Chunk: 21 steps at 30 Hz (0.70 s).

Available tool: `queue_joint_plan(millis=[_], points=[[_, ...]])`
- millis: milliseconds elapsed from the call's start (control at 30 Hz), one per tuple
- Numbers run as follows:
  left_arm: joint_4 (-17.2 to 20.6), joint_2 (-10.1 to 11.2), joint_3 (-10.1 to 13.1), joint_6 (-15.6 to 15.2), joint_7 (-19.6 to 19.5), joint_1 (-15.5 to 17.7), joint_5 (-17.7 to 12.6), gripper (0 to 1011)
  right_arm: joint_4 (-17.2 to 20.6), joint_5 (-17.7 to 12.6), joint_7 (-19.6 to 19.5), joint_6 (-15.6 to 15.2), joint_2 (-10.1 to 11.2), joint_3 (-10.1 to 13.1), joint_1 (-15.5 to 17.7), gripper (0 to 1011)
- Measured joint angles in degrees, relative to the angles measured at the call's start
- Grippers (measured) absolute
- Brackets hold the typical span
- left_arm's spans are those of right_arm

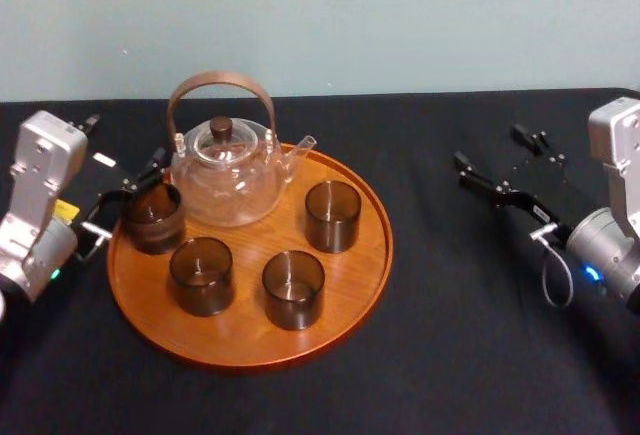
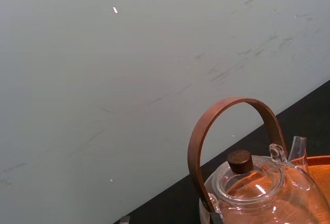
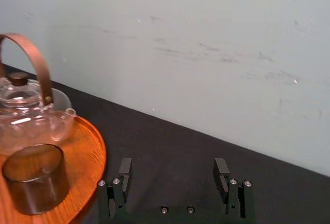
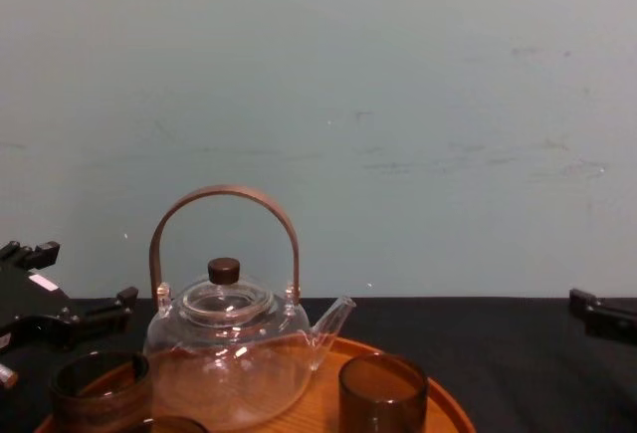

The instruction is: Pick up the glass from the table and place it on the tray.

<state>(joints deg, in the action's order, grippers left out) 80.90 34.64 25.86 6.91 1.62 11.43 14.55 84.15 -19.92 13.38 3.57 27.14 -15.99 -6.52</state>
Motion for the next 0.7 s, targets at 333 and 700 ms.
queue_joint_plan(millis=[333,700], points=[[0.0,0.0,0.0,0.0,0.0,0.0,0.0,1001,-3.4,0.9,0.1,0.0,-2.4,0.6,-0.9,1002],[0.0,0.0,0.0,0.0,0.0,0.0,0.0,1001,-3.9,1.5,0.4,-0.3,-3.1,0.9,-1.1,1002]])
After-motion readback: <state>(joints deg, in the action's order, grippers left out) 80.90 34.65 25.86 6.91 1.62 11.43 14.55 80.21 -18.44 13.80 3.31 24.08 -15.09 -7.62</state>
